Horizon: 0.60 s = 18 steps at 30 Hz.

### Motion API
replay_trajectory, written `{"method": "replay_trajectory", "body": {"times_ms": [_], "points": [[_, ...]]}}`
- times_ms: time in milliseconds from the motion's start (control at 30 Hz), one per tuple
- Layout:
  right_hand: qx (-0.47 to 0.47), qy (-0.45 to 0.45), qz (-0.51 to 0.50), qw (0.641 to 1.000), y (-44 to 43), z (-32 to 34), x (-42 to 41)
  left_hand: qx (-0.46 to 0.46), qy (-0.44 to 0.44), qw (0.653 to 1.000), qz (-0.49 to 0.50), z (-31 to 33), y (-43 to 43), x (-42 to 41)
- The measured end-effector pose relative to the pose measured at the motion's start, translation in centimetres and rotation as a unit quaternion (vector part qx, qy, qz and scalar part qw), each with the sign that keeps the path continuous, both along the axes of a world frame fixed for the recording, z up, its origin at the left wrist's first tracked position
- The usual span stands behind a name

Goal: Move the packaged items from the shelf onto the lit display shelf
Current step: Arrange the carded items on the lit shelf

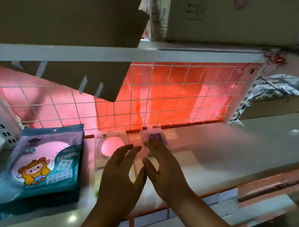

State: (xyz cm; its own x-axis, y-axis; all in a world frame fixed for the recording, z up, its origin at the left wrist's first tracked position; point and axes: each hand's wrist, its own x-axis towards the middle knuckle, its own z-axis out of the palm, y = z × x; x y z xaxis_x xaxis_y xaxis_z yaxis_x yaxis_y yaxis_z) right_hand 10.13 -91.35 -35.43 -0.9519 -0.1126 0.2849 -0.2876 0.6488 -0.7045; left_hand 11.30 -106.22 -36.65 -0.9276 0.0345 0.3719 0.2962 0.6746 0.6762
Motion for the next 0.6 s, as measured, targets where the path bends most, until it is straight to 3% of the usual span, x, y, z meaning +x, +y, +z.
{"method": "replay_trajectory", "body": {"times_ms": [133,467,600], "points": [[-0.056,0.066,-0.016,0.996,5.4,5.9,1.5,-0.005,0.057,0.994,-0.089,5.3,4.4,-0.6],[0.037,0.295,-0.230,0.927,27.9,18.2,13.1,0.054,0.190,0.933,-0.301,18.5,25.1,3.7],[0.067,0.315,-0.274,0.906,36.7,22.2,19.1,0.076,0.246,0.898,-0.356,23.1,34.0,7.2]]}}
